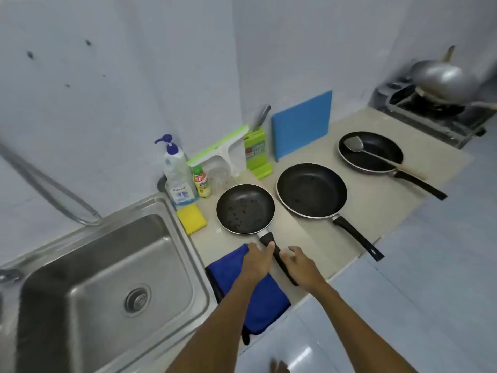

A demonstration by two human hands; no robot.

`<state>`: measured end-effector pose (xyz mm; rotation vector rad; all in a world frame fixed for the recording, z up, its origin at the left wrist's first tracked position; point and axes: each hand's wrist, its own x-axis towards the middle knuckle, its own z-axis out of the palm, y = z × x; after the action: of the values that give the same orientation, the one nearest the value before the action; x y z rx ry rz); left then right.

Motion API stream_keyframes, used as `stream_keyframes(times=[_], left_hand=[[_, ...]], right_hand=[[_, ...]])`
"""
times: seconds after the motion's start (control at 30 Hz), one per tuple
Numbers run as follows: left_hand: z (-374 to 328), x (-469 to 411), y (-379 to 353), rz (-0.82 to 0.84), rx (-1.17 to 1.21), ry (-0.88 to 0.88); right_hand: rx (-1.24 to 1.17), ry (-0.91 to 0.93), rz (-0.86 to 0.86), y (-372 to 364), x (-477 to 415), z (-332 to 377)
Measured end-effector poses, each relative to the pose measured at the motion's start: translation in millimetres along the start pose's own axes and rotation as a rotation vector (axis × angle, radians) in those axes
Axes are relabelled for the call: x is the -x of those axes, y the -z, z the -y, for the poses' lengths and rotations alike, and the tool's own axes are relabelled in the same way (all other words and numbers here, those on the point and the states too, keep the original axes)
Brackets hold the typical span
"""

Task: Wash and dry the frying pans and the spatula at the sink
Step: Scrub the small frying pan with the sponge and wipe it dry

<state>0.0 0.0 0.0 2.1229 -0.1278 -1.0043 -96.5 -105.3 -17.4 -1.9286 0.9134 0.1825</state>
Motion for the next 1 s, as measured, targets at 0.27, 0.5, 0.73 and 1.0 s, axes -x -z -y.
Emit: stream_keyframes(times=[0.27,0.5,0.73,1.0], left_hand=[[-7,-51,-20,-0.114,0.075,0.094],[0,-57,-20,-0.067,0.406,0.171],[-8,-33,-6,-0.020,0.539,0.054],[3,5,68,-0.046,0.659,-0.084]], right_hand=[[-0.255,-0.082,0.073,-13,-32,9],[-0.150,-0.008,0.018,-25,-42,1],[-0.153,0.079,-0.158,-33,-22,8],[-0.136,0.183,-0.133,-62,10,77]])
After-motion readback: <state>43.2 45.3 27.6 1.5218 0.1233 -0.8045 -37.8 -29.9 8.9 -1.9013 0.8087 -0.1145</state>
